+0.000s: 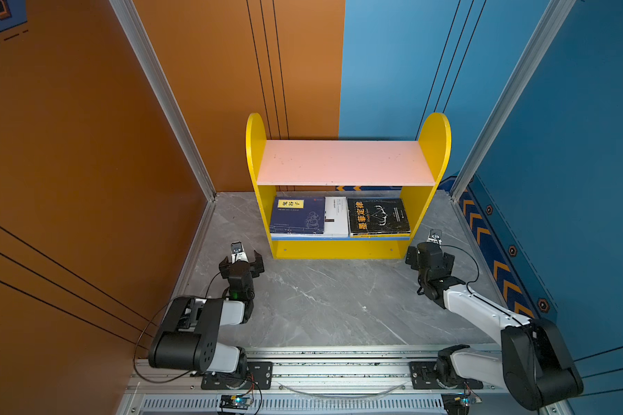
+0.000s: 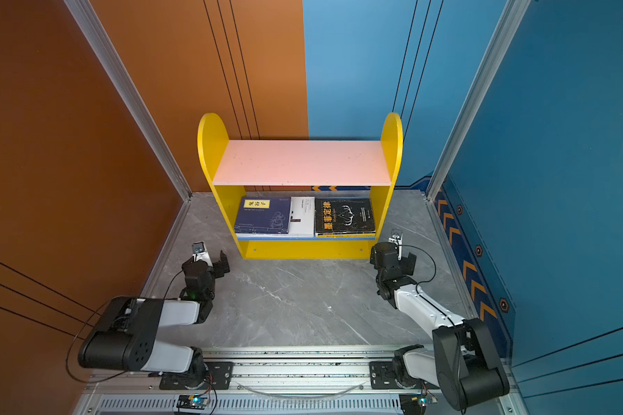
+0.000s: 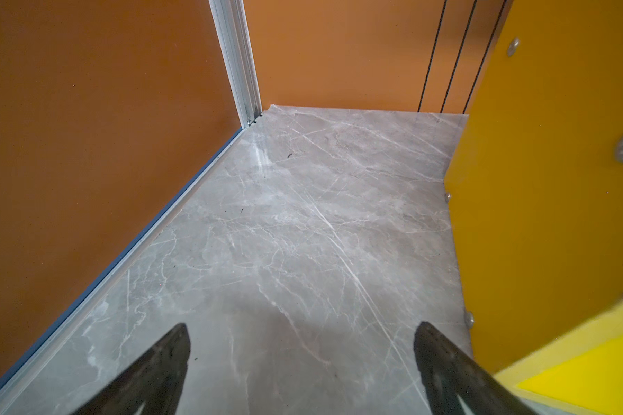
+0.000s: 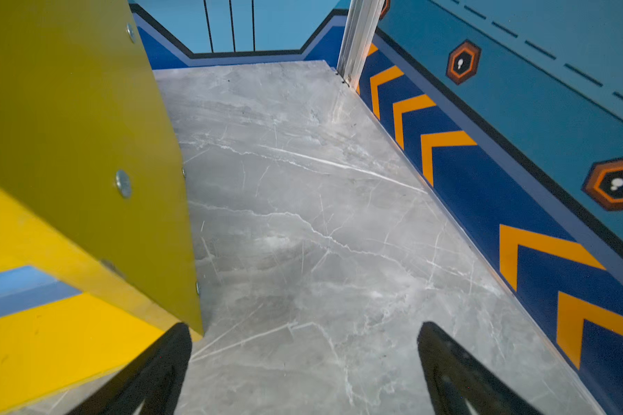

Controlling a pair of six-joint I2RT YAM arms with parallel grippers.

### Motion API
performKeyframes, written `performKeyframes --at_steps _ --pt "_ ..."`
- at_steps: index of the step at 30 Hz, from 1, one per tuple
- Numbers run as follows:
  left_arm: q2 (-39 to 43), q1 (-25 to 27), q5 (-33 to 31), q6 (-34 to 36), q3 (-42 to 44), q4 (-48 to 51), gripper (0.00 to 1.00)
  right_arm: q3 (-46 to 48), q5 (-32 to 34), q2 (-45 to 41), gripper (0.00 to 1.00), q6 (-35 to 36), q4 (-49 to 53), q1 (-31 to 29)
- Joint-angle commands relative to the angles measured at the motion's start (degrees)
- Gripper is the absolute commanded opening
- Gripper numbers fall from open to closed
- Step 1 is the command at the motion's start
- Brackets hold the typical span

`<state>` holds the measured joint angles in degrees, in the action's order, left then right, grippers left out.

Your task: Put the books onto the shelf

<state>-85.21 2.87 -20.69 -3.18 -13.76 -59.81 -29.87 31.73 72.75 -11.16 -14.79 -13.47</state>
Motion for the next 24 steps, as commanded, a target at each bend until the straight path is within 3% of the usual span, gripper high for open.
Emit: performKeyframes --at_steps 1,4,7,11,17,18,24 --pt "-7.35 -0.59 4.09 1.71 2.11 -16.87 0.98 2.43 0.35 3.48 1.0 5.14 -13.49 0.88" --pt "-3.76 -1.13 4.41 0.3 2.35 -11.02 0.98 4.8 -2.89 5.75 1.0 6.34 -18.55 2.32" --pt "-5.3 -2.29 6.3 -0.01 0.13 -9.77 0.98 5.82 -7.71 5.34 1.0 6.79 -20.7 5.05" --pt "-4.14 -2.26 9.4 0.81 -4.47 0.48 0.98 7.86 -12.54 6.05 1.0 6.67 -26.47 8.89" --pt "-4.13 -2.17 11.06 1.5 -6.88 5.22 0.98 9.97 -15.38 16.31 1.0 6.79 -40.97 10.2" --pt "-4.14 -2.17 10.97 1.5 -6.9 5.21 0.98 8.99 -15.2 14.7 1.0 6.72 -35.73 10.02" --pt "-4.29 -2.08 10.74 1.59 -7.13 5.31 0.98 9.03 -17.77 15.22 1.0 5.97 -37.19 11.36"
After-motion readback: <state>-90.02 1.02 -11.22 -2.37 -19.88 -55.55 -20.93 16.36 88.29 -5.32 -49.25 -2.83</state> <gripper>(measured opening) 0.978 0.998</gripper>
